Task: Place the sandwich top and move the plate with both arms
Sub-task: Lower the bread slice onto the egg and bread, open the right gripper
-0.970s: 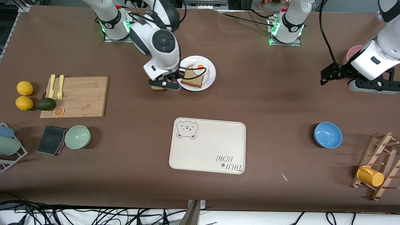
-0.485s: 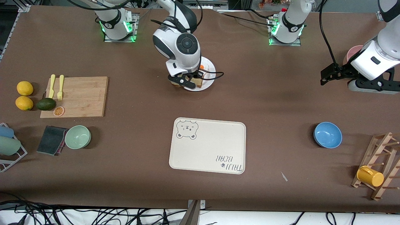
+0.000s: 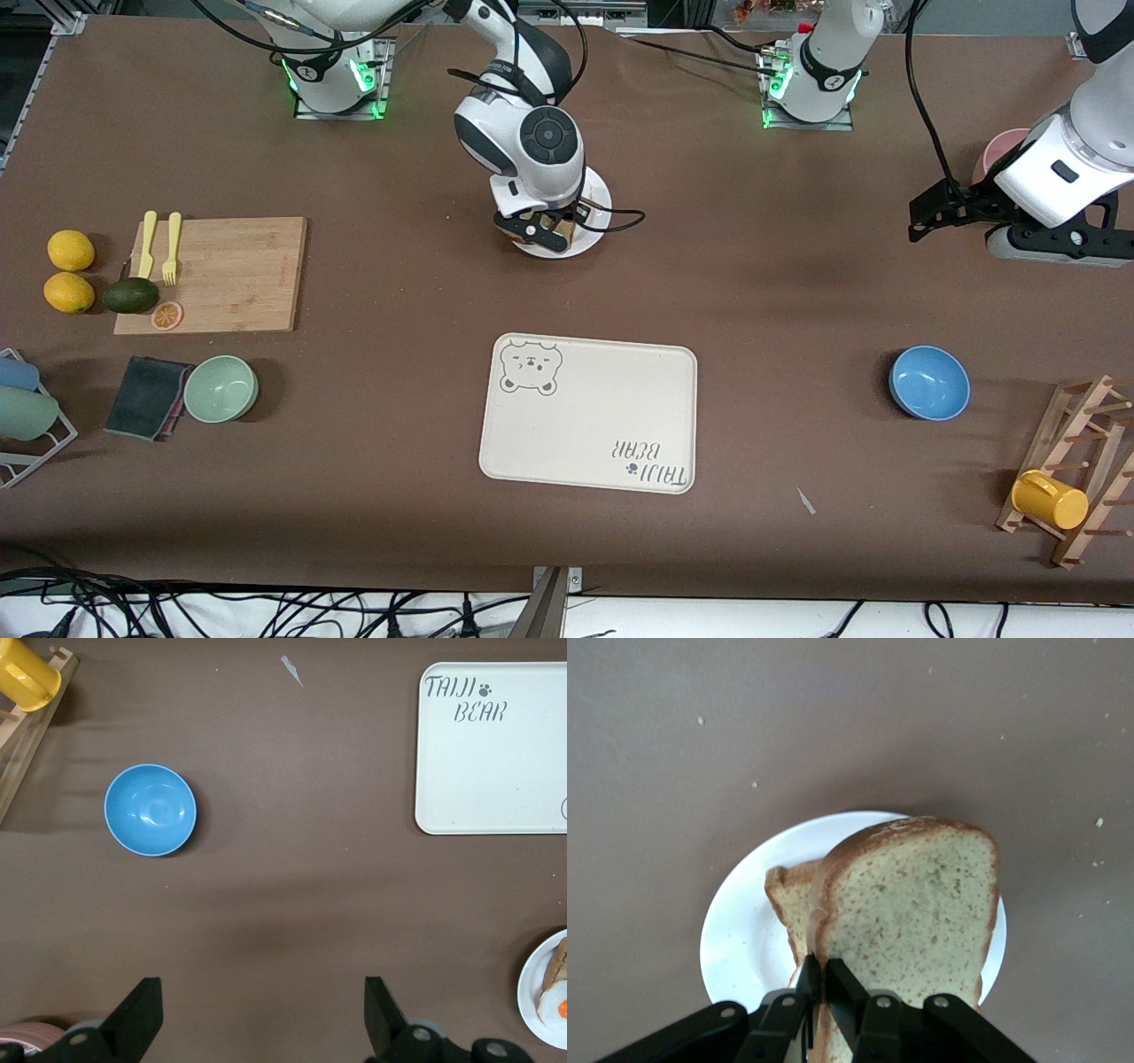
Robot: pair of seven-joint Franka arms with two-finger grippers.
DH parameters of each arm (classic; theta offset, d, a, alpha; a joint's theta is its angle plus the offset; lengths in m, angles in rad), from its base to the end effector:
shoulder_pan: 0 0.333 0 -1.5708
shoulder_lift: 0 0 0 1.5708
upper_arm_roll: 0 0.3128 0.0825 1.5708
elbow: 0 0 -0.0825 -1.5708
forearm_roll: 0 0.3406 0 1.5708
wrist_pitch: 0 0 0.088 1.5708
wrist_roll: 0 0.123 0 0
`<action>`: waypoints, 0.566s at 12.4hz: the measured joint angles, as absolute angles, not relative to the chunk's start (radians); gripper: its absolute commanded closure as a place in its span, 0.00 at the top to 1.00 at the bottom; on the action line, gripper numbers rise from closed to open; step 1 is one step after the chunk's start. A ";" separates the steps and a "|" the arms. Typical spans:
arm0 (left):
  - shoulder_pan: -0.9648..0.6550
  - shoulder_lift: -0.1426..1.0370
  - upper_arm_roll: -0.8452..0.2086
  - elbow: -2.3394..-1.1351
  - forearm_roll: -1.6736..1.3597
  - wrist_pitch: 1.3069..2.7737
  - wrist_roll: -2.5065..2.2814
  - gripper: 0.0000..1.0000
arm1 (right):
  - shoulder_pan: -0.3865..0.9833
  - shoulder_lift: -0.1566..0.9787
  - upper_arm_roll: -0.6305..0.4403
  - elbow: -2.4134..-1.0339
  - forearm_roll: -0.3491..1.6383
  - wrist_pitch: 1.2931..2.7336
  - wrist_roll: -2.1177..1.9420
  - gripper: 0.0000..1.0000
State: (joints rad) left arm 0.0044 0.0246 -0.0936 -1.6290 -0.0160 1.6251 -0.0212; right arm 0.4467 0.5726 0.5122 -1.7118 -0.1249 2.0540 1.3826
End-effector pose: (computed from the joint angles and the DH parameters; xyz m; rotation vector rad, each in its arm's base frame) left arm 0.5187 -0.0477 0.5723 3.1228 -0.1045 -0.0459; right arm 0.3832 0.4773 0.2876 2.9863 -0.6125 -0.3283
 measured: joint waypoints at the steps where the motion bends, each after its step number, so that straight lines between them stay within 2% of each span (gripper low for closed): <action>1: 0.004 0.025 -0.093 -1.629 -0.016 1.625 -0.021 1.00 | 0.459 0.575 0.512 -1.712 -0.125 2.054 1.391 0.00; 7: 0.004 0.025 -0.093 -1.629 -0.016 1.625 -0.021 1.00 | 0.489 0.589 0.509 -1.750 -0.126 2.061 1.400 0.00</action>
State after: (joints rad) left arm 0.0044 0.0246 -0.0934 -1.6290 -0.0160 1.6251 -0.0212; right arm 0.4888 0.5886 0.5095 -1.7498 -0.1256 2.0606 1.3998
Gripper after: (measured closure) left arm 0.000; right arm 0.912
